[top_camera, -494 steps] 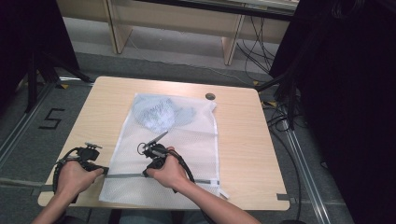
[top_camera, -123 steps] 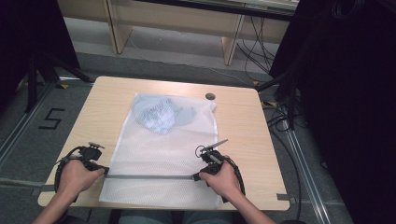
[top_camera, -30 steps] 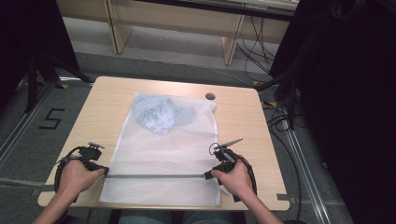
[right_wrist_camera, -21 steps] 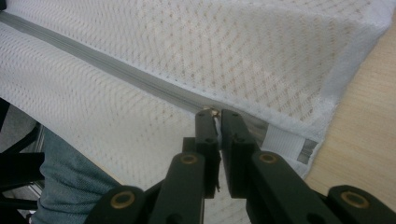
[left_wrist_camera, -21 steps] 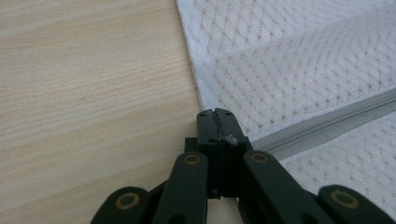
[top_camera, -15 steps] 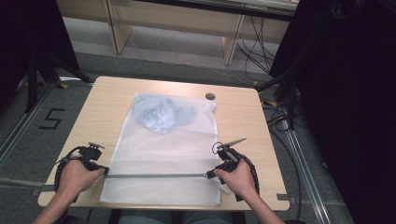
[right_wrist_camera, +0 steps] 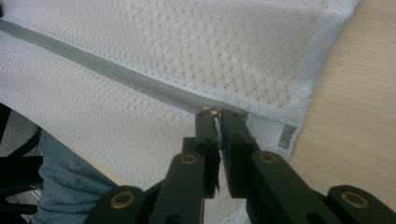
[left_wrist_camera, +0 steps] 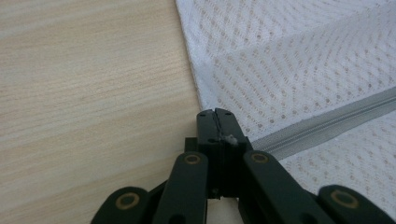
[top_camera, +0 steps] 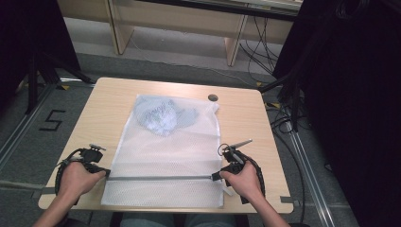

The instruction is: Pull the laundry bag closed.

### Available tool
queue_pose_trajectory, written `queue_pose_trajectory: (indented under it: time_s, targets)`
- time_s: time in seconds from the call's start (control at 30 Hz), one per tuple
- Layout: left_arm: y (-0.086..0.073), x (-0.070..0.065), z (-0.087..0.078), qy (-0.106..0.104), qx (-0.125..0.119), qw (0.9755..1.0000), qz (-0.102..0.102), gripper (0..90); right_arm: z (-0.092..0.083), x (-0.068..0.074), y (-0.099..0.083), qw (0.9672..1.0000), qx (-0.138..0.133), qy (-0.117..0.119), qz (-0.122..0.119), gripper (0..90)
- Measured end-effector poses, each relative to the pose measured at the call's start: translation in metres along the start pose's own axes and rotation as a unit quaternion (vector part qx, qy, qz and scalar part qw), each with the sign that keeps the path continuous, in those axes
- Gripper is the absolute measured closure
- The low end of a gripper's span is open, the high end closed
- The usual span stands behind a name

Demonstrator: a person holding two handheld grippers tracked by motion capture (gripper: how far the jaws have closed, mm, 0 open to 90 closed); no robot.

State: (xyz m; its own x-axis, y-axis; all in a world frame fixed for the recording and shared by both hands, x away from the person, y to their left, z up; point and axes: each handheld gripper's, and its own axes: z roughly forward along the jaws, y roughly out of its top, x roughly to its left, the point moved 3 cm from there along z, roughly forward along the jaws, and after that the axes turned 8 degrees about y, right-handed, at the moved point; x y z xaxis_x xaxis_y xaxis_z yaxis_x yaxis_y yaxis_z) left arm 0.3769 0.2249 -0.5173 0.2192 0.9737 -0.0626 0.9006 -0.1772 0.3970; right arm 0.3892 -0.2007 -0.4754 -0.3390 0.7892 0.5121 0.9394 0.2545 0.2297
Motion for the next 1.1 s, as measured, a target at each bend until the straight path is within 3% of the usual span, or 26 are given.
queue_pose_trajectory:
  time_s: [0.03, 0.1, 0.13, 0.27, 0.3, 0.33, 0.37, 0.43, 0.47, 0.5, 0.53, 0.67, 0.7, 0.73, 0.77, 0.8, 0.83, 0.87, 0.9, 1.03, 1.1]
  targets:
    - [0.0, 0.0, 0.0, -0.001, 0.0, 1.0, -0.001, 89.8, 0.0, -0.001, 0.0, 1.0, -0.007, -0.001, -0.007, 86.8]
    - [0.0, 0.0, 0.0, 0.001, -0.002, 1.0, -0.003, 89.8, 0.002, -0.009, 0.003, 0.9977, -0.02, 0.009, -0.065, 86.8]
    - [0.0, 0.0, 0.0, 0.0, -0.002, 1.0, -0.002, 89.8, -0.001, -0.003, 0.0, 1.0, 0.0, 0.0, 0.002, 86.8]
    - [0.0, 0.0, 0.001, 0.003, -0.003, 1.0, -0.004, 89.8, -0.002, -0.004, -0.001, 1.0, -0.004, 0.0, 0.001, 86.8]
    - [0.0, 0.0, 0.001, 0.002, -0.004, 1.0, -0.004, 89.7, -0.004, 0.005, -0.003, 0.9977, 0.007, 0.016, 0.065, 86.8]
    - [0.0, 0.0, 0.001, 0.002, -0.004, 1.0, -0.004, 89.8, -0.004, 0.005, -0.003, 0.9977, 0.007, 0.016, 0.065, 86.8]
    - [0.0, 0.0, 0.0, -0.001, -0.001, 1.0, 0.001, 89.8, -0.004, -0.004, -0.002, 0.9998, 0.002, 0.008, 0.016, 86.8]
    - [0.0, 0.0, 0.0, 0.0, -0.002, 1.0, 0.0, 89.8, -0.005, -0.005, -0.002, 0.9998, 0.004, 0.01, 0.019, 86.8]
    - [0.0, 0.0, 0.0, 0.001, -0.003, 1.0, -0.003, 89.7, -0.003, -0.011, -0.002, 0.9999, -0.013, 0.003, -0.004, 86.8]
    - [0.0, -0.001, 0.001, 0.003, -0.005, 1.0, -0.005, 89.8, -0.004, -0.011, -0.003, 0.9999, -0.003, 0.001, 0.01, 86.9]
    - [0.0, 0.0, 0.0, 0.0, -0.003, 1.0, -0.002, 89.8, -0.003, -0.014, -0.002, 0.9998, -0.009, 0.01, -0.011, 86.8]
    - [0.0, -0.001, 0.0, 0.002, -0.004, 1.0, -0.005, 89.8, -0.005, -0.014, -0.004, 0.9999, 0.002, -0.002, 0.012, 86.8]
    - [0.0, -0.001, 0.0, 0.002, -0.004, 1.0, -0.005, 89.8, -0.005, -0.014, -0.004, 0.9999, 0.002, -0.002, 0.012, 86.8]
    - [-0.001, 0.0, 0.0, 0.0, 0.0, 1.0, 0.003, 89.8, -0.003, -0.018, -0.003, 0.9999, -0.006, 0.004, -0.008, 86.8]
    - [0.0, 0.0, 0.0, 0.0, -0.001, 1.0, 0.0, 89.8, -0.004, -0.015, -0.004, 0.9998, 0.005, 0.006, 0.016, 86.8]
    - [0.0, -0.001, 0.0, 0.0, -0.003, 1.0, -0.002, 89.8, -0.004, -0.015, -0.004, 0.9997, 0.007, 0.001, 0.024, 86.8]
    - [0.0, -0.001, 0.0, 0.002, -0.004, 1.0, -0.005, 89.8, -0.003, -0.019, -0.004, 0.9999, 0.0, -0.008, 0.008, 86.8]
    - [0.0, -0.001, 0.001, 0.003, -0.005, 1.0, -0.006, 89.7, -0.004, -0.018, -0.004, 0.9998, 0.005, -0.006, 0.015, 86.8]
    - [-0.001, 0.0, 0.0, 0.0, -0.001, 1.0, 0.0, 89.7, -0.003, -0.019, -0.004, 0.9999, 0.009, 0.006, 0.008, 86.8]
    - [-0.001, 0.0, 0.0, 0.0, -0.002, 1.0, -0.001, 89.8, -0.002, -0.019, -0.005, 0.9998, 0.012, -0.004, 0.014, 86.8]
    - [-0.001, 0.0, 0.0, 0.0, -0.004, 1.0, -0.002, 89.7, 0.0, -0.023, -0.004, 0.9999, 0.008, 0.004, -0.006, 86.7]
